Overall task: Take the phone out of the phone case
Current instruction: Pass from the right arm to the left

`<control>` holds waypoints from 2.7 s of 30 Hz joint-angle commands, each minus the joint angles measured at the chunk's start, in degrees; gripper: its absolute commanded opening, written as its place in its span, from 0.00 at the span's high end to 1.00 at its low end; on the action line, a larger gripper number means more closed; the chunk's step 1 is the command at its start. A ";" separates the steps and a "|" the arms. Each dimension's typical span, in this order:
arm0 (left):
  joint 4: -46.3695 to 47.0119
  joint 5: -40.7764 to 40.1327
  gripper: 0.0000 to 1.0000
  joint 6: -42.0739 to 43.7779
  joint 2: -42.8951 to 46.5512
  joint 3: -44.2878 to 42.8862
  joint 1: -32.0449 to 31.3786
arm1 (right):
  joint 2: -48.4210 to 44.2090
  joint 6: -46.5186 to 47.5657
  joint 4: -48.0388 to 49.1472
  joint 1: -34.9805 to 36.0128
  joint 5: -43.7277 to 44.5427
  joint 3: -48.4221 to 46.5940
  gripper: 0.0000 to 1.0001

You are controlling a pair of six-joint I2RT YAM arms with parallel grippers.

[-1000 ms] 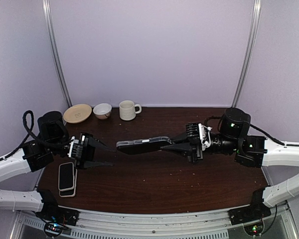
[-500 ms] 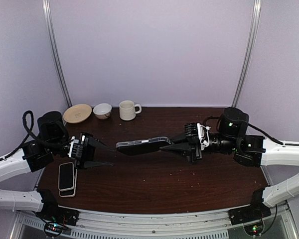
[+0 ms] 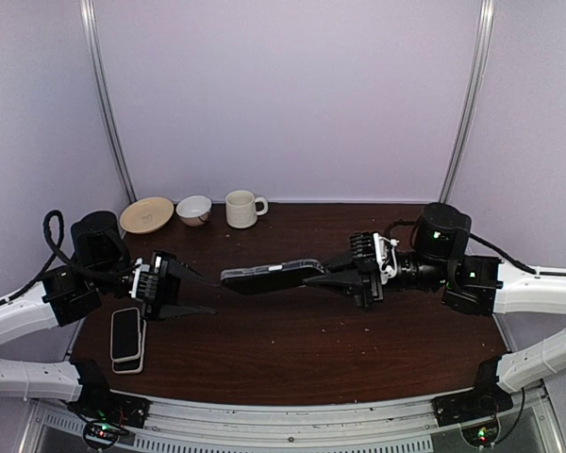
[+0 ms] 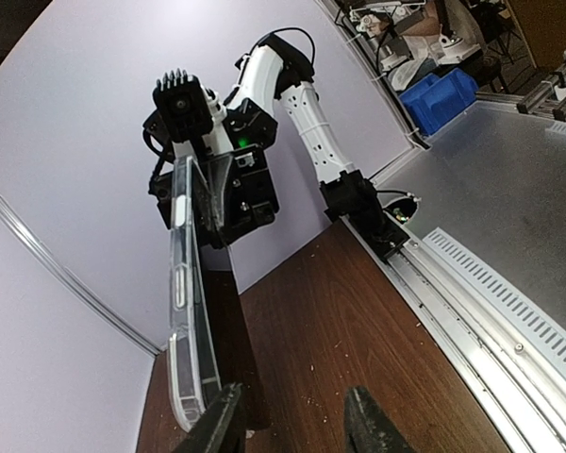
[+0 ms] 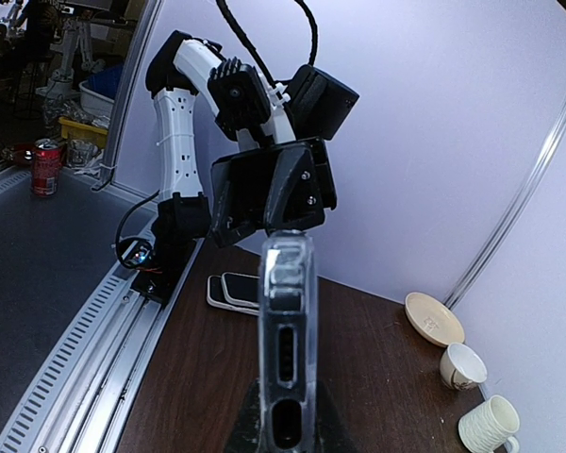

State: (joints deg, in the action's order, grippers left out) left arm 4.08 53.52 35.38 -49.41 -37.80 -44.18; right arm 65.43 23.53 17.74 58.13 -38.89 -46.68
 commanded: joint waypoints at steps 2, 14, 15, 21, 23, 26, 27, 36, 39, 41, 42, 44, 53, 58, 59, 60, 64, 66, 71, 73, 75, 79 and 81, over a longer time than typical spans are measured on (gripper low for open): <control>1.72 -3.51 0.61 -0.23 -0.05 -0.28 -0.02 | -0.65 -1.01 2.78 0.34 -4.77 -2.70 1.00; -1.20 -3.69 0.61 0.61 -1.12 -1.48 -0.02 | -0.77 -0.30 0.49 0.74 -7.07 -3.49 1.00; -1.32 -3.61 0.61 0.73 -1.25 -1.48 -0.02 | -0.68 -0.39 0.67 0.82 -7.07 -3.49 1.00; -1.62 -3.15 0.61 0.92 -1.39 -1.65 -0.02 | 0.21 -1.27 2.58 1.17 -6.55 -3.69 1.00; -1.42 -3.15 0.61 0.87 -1.43 -1.66 -0.05 | 0.46 -1.33 3.00 1.28 -6.39 -3.69 1.00; -0.63 -3.27 0.61 0.26 -1.69 -1.58 -0.18 | 0.96 -1.47 3.64 1.46 -6.28 -3.81 1.00; -0.16 -3.45 0.61 -0.08 -1.80 -1.50 -0.20 | 1.13 -1.47 3.95 1.50 -6.23 -3.86 1.00; 4.24 -7.10 0.61 -3.10 -2.45 -0.50 -0.63 | 3.26 -2.59 7.30 2.03 -6.19 -4.73 1.00; 5.29 -7.99 0.62 -3.68 -2.60 -0.26 -0.62 | 3.85 -2.72 8.26 2.16 -6.22 -4.91 1.00; 5.34 -8.63 0.62 -3.82 -2.92 -0.30 -0.64 | 4.19 -3.01 8.97 2.23 -6.27 -4.99 1.00; 5.36 -8.87 0.62 -3.90 -3.02 -0.33 -0.60 | 4.37 -3.19 9.32 2.25 -6.28 -5.05 1.00; 5.44 -9.40 0.62 -4.07 -3.29 -0.34 -0.67 | 4.68 -3.26 9.78 2.34 -6.39 -5.23 1.00; 6.10 -10.01 0.66 -4.68 -3.33 -0.26 -0.73 | 5.97 -3.54 11.35 2.69 -6.28 -5.68 1.00; 6.86 -10.01 0.70 -5.37 -3.24 -0.09 -0.71 | 6.78 -3.57 11.66 2.91 -6.29 -5.71 1.00; 7.31 -10.01 0.70 -5.85 -3.22 -0.04 -0.73 | 6.88 -3.63 11.70 2.95 -6.33 -5.71 1.00; 7.95 -10.08 0.71 -6.35 -3.17 0.07 -0.73 | 7.04 -3.65 11.79 3.03 -6.29 -5.69 1.00; 10.34 -10.10 0.75 -8.06 -2.98 0.75 -0.73 | 7.41 -3.58 12.23 3.22 -6.28 -5.65 1.00; 11.84 -10.14 0.78 -9.32 -2.91 1.01 -0.71 | 7.60 -3.65 12.74 3.30 -6.20 -5.43 1.00; 18.53 -10.19 0.82 -13.47 -2.71 2.53 -0.67 | 8.24 -4.57 15.78 3.48 -5.89 -4.41 1.00; 21.55 -10.20 0.83 -15.46 -2.70 3.29 -0.73 | 8.66 -5.37 17.45 3.48 -5.76 -4.18 1.00; 23.99 -9.91 0.83 -17.18 -2.73 3.83 -0.70 | 9.39 -6.40 19.53 3.56 -5.67 -3.98 1.00; 27.21 -9.06 0.86 -19.57 -3.04 4.47 -0.70 | 10.51 -7.93 23.45 3.66 -5.45 -3.44 1.00; 28.00 -9.04 0.89 -19.98 -2.91 4.59 -0.73 | 10.95 -8.44 24.88 3.66 -5.40 -3.27 1.00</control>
State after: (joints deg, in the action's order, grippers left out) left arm 24.08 45.19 18.57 -52.18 -33.67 -45.06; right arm 75.59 18.02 35.24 60.14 -41.17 -50.22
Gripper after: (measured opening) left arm 0.135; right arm 0.066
